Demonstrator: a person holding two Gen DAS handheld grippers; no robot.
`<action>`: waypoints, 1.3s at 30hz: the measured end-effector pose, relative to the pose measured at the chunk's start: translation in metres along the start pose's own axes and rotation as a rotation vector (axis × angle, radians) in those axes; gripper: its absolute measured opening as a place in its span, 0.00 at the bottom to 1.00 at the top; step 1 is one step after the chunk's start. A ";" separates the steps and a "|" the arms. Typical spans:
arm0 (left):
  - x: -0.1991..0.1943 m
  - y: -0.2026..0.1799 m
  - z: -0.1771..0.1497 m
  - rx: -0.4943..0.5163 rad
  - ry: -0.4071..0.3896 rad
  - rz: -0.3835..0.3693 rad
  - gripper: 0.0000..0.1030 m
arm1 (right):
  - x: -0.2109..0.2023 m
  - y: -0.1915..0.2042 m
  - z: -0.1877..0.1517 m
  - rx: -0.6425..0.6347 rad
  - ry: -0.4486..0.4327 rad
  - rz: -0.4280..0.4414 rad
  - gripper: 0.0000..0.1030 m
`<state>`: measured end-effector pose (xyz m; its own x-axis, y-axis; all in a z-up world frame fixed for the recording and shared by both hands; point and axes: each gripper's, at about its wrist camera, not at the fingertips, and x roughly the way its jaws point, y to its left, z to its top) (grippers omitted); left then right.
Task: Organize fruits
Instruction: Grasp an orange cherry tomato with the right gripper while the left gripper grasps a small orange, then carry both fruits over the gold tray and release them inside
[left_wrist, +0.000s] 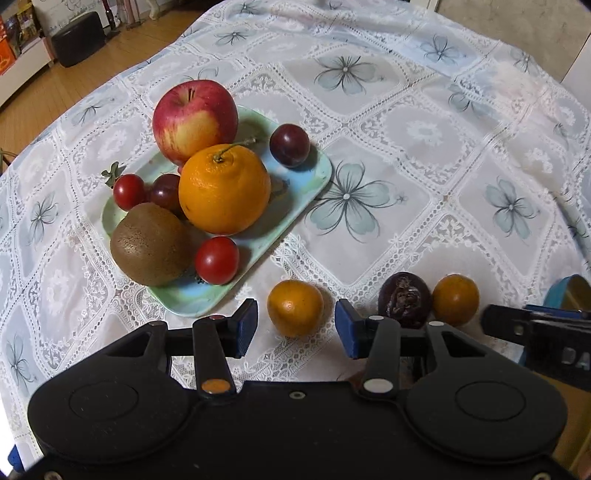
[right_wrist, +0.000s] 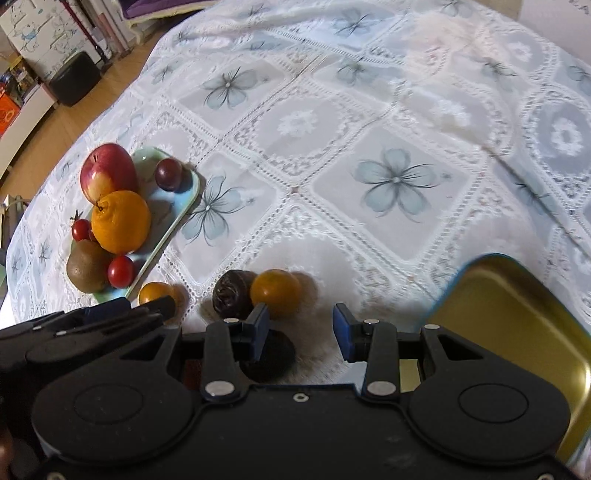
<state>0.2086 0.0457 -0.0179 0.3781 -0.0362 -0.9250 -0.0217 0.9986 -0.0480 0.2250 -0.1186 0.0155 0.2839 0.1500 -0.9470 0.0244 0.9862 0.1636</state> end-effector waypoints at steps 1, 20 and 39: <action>0.002 0.000 0.001 -0.001 0.001 0.002 0.52 | 0.005 0.003 0.001 0.005 0.005 -0.008 0.40; 0.028 0.003 0.010 -0.034 0.027 -0.009 0.43 | 0.039 0.007 0.004 0.045 -0.092 0.054 0.36; -0.043 -0.038 -0.022 0.086 -0.104 -0.070 0.43 | -0.032 -0.037 -0.028 0.202 -0.192 0.053 0.36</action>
<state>0.1728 0.0085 0.0152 0.4700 -0.1065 -0.8762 0.0856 0.9935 -0.0749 0.1882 -0.1583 0.0319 0.4662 0.1659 -0.8690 0.1901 0.9405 0.2816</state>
